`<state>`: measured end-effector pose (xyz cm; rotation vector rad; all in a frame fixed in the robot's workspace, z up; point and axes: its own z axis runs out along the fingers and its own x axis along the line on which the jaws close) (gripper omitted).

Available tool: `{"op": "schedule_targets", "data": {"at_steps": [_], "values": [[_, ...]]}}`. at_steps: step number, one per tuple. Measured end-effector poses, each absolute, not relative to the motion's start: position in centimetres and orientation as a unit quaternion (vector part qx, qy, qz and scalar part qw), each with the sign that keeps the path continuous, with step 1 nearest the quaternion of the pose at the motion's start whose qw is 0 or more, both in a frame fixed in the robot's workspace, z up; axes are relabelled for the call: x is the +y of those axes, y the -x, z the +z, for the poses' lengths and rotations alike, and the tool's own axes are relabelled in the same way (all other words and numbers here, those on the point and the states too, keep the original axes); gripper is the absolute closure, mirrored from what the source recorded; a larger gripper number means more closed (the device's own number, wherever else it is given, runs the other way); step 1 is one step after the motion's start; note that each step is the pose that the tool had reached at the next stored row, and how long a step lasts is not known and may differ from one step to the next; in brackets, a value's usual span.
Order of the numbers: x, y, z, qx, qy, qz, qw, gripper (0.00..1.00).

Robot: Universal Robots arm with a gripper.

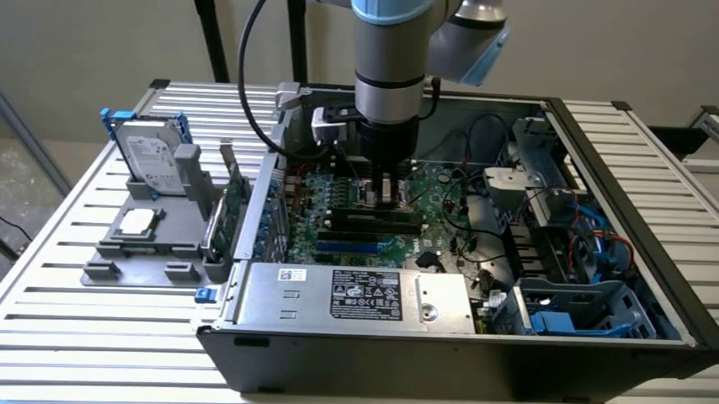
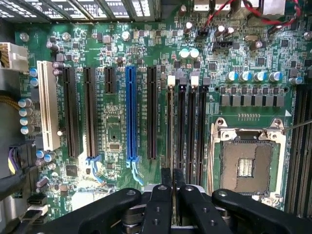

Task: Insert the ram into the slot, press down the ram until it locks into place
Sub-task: 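Insert the ram into the slot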

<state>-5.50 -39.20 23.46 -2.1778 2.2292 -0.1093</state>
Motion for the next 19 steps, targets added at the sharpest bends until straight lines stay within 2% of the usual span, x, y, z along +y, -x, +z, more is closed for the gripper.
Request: {"op": "schedule_targets", "data": {"at_steps": [12, 19], "values": [[-39.14, 5.91, 23.39, 0.715, 0.698, -0.039, 0.013, 0.87], [-39.14, 5.92, 23.40, 0.714, 0.698, -0.048, 0.009, 0.87]]}}
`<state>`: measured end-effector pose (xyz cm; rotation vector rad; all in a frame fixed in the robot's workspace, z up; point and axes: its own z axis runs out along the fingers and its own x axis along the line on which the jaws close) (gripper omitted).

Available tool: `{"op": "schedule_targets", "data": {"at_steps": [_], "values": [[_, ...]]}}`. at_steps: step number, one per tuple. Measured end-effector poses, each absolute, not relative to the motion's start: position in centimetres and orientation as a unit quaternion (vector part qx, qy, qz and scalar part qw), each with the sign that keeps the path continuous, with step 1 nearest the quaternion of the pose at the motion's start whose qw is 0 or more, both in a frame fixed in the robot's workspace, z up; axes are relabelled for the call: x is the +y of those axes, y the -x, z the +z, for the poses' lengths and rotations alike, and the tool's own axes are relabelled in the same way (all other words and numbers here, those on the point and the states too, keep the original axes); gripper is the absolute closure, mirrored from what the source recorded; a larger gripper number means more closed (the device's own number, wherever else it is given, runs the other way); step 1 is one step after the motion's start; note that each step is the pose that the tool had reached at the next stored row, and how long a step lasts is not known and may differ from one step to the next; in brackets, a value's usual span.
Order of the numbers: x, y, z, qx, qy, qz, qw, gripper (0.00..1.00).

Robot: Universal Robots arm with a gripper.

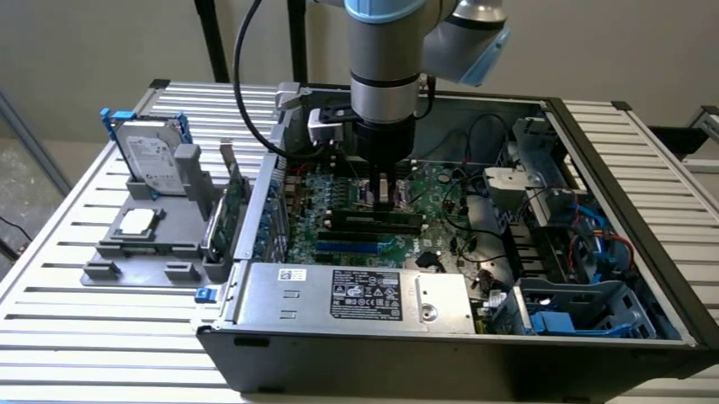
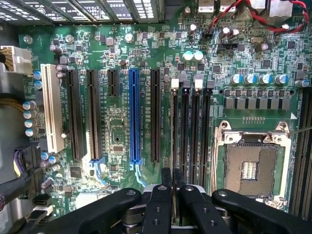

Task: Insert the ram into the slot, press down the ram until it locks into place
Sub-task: 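Insert the ram into the slot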

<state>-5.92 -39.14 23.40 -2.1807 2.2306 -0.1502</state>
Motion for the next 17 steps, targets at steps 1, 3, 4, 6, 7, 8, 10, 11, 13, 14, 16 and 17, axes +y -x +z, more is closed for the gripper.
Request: {"op": "schedule_targets", "data": {"at_steps": [1, 3, 4, 6, 7, 8, 10, 11, 13, 14, 16, 17], "values": [[-39.14, 5.92, 23.39, 0.714, 0.698, -0.050, 0.010, 0.87], [-39.06, 5.91, 23.38, 0.714, 0.698, -0.053, 0.013, 0.87], [-39.01, 5.91, 23.37, 0.714, 0.698, -0.054, 0.014, 0.87], [-38.93, 5.93, 23.37, 0.714, 0.698, -0.055, 0.015, 0.87], [-38.89, 5.95, 23.35, 0.714, 0.698, -0.056, 0.016, 0.87], [-38.86, 5.97, 23.33, 0.714, 0.698, -0.056, 0.016, 0.87], [-38.80, 6.06, 23.29, 0.714, 0.697, -0.056, 0.016, 0.87], [-38.79, 6.11, 23.26, 0.715, 0.697, -0.056, 0.016, 0.87], [-38.77, 6.11, 23.22, 0.717, 0.695, -0.056, 0.015, 0.87], [-38.76, 6.11, 23.21, 0.718, 0.693, -0.056, 0.015, 0.87], [-38.74, 6.12, 23.17, 0.722, 0.689, -0.056, 0.015, 0.87], [-38.73, 6.12, 23.16, 0.724, 0.687, -0.056, 0.015, 0.87]]}}
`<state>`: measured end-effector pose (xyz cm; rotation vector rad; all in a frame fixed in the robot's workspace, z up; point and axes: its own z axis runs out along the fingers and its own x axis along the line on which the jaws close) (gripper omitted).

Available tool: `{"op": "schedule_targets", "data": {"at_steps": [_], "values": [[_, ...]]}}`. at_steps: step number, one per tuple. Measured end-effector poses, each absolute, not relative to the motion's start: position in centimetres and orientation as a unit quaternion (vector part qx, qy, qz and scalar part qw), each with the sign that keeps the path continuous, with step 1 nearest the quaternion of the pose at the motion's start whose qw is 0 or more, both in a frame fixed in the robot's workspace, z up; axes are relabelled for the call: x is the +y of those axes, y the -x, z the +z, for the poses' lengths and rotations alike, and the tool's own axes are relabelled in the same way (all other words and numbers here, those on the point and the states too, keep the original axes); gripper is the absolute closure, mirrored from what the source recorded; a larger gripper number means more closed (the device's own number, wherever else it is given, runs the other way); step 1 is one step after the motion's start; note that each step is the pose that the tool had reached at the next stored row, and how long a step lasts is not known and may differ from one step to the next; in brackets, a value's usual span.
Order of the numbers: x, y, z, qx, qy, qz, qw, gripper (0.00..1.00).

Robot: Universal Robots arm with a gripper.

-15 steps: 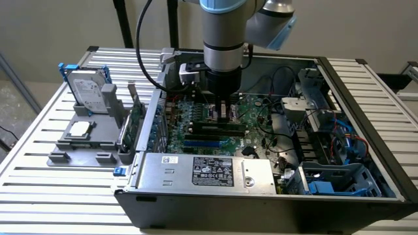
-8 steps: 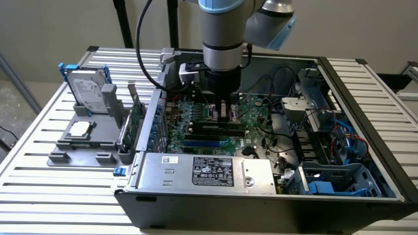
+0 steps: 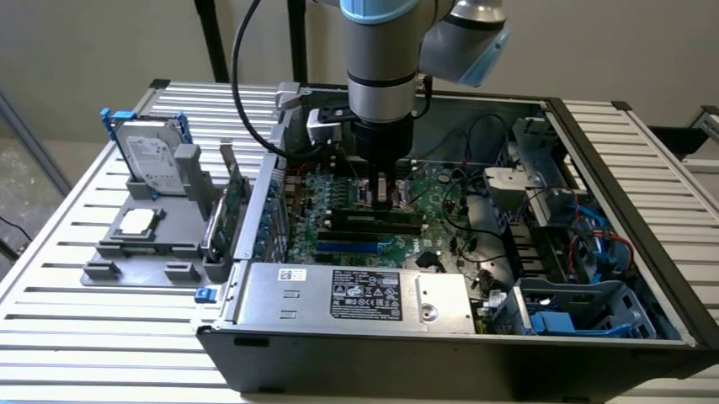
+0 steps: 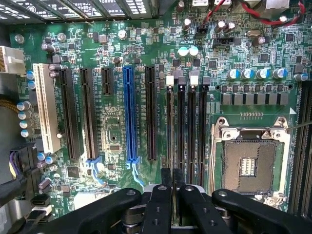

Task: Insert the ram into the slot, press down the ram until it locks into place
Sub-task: 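Insert the ram into the slot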

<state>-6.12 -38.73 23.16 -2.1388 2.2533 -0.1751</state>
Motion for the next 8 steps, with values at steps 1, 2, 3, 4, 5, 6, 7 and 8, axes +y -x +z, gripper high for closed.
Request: {"op": "schedule_targets", "data": {"at_steps": [1, 2, 3, 4, 5, 6, 7, 8], "values": [[-38.73, 6.13, 23.15, 0.726, 0.686, -0.056, 0.015, 0.87], [-38.73, 6.13, 23.14, 0.726, 0.685, -0.056, 0.015, 0.87], [-38.72, 6.13, 23.13, 0.726, 0.685, -0.056, 0.015, 0.87], [-38.72, 6.13, 23.11, 0.726, 0.685, -0.056, 0.015, 0.87], [-38.71, 6.14, 23.11, 0.726, 0.685, -0.057, 0.015, 0.87], [-38.71, 6.14, 23.10, 0.726, 0.685, -0.057, 0.015, 0.87], [-38.70, 6.15, 23.10, 0.726, 0.685, -0.057, 0.014, 0.87], [-38.70, 6.15, 23.10, 0.726, 0.685, -0.057, 0.014, 0.87]]}}
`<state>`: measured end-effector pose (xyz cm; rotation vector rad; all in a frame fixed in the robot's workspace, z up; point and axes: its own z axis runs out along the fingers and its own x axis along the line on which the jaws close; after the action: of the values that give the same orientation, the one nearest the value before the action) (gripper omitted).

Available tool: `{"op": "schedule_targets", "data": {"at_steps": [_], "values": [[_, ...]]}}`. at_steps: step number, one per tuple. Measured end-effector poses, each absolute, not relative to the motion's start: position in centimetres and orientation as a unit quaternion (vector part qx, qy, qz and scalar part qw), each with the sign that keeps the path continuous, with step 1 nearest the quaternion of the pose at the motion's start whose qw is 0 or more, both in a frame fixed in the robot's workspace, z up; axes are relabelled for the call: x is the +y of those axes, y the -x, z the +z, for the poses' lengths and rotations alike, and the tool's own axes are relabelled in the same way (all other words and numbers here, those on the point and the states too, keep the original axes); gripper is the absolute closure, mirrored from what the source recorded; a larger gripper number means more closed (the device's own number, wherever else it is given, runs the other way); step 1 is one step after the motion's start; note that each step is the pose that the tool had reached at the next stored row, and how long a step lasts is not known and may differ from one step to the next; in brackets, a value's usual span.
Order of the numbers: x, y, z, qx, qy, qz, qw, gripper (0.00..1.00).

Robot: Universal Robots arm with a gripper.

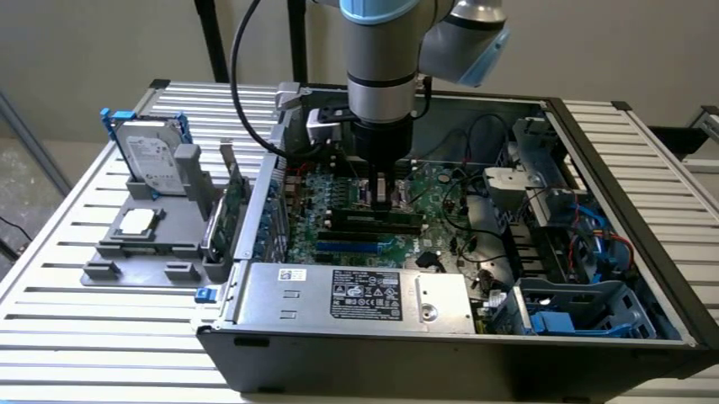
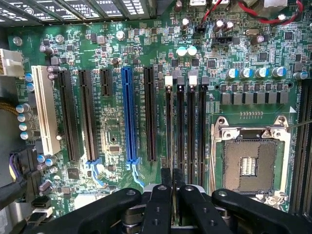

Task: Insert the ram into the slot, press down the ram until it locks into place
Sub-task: 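Insert the ram into the slot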

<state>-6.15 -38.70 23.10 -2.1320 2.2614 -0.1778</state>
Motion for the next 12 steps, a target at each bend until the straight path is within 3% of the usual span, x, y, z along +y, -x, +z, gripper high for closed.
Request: {"op": "schedule_targets", "data": {"at_steps": [12], "values": [[-38.60, 6.30, 23.07, 0.725, 0.686, -0.063, 0.012, 0.87]]}}
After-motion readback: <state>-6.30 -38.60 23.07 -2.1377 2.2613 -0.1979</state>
